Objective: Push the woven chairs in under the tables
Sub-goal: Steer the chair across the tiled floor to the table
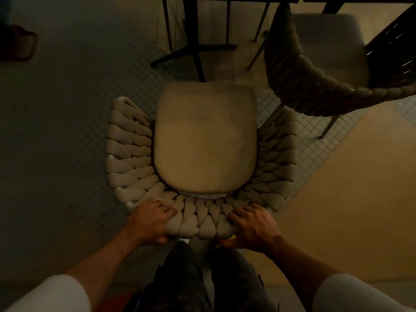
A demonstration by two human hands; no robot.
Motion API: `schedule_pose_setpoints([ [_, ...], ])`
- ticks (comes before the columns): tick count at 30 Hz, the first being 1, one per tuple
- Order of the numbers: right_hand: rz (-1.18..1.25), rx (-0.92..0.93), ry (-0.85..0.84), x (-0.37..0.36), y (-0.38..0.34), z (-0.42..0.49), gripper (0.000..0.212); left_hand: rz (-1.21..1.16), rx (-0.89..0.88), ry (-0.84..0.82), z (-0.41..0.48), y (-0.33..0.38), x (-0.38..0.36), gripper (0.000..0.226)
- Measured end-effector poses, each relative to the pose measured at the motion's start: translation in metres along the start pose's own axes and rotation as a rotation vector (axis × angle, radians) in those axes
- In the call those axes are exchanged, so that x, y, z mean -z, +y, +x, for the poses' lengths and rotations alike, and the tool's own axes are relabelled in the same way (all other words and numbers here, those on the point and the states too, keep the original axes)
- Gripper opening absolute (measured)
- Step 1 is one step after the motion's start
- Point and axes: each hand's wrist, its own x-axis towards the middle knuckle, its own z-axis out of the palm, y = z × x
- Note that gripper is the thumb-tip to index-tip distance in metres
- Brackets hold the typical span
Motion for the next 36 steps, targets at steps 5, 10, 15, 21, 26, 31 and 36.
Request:
schedule_pose_setpoints([
  [5,0.030,0.038,-0.040,0.004,0.009,0.004,0.089,0.014,0.010,-0.015,0.002,-0.003,0.006,0.070],
  [10,-0.019,0.057,-0.009,0.015,0.015,0.017,0.089,0.023,0.089,-0.039,0.007,-0.004,0.023,0.065],
  [15,-0.048,0.049,0.001,0.028,0.023,0.037,0.093,0.019,0.115,-0.016,0.017,-0.017,0.032,0.067],
  [21,-0.061,0.048,0.020,0.035,0.029,0.052,0.088,0.045,0.102,0.000,0.026,-0.029,0.041,0.063],
  [26,-0.075,0.035,0.024,0.047,0.033,0.071,0.088,0.045,0.099,0.024,0.037,-0.046,0.048,0.068],
  [31,-0.064,0.020,0.039,0.061,0.038,0.102,0.087,0.038,0.111,0.046,0.050,-0.074,0.059,0.070],
  [36,-0.056,0.012,0.035,0.071,0.047,0.137,0.089,0.031,0.117,0.055,0.068,-0.105,0.068,0.073],
])
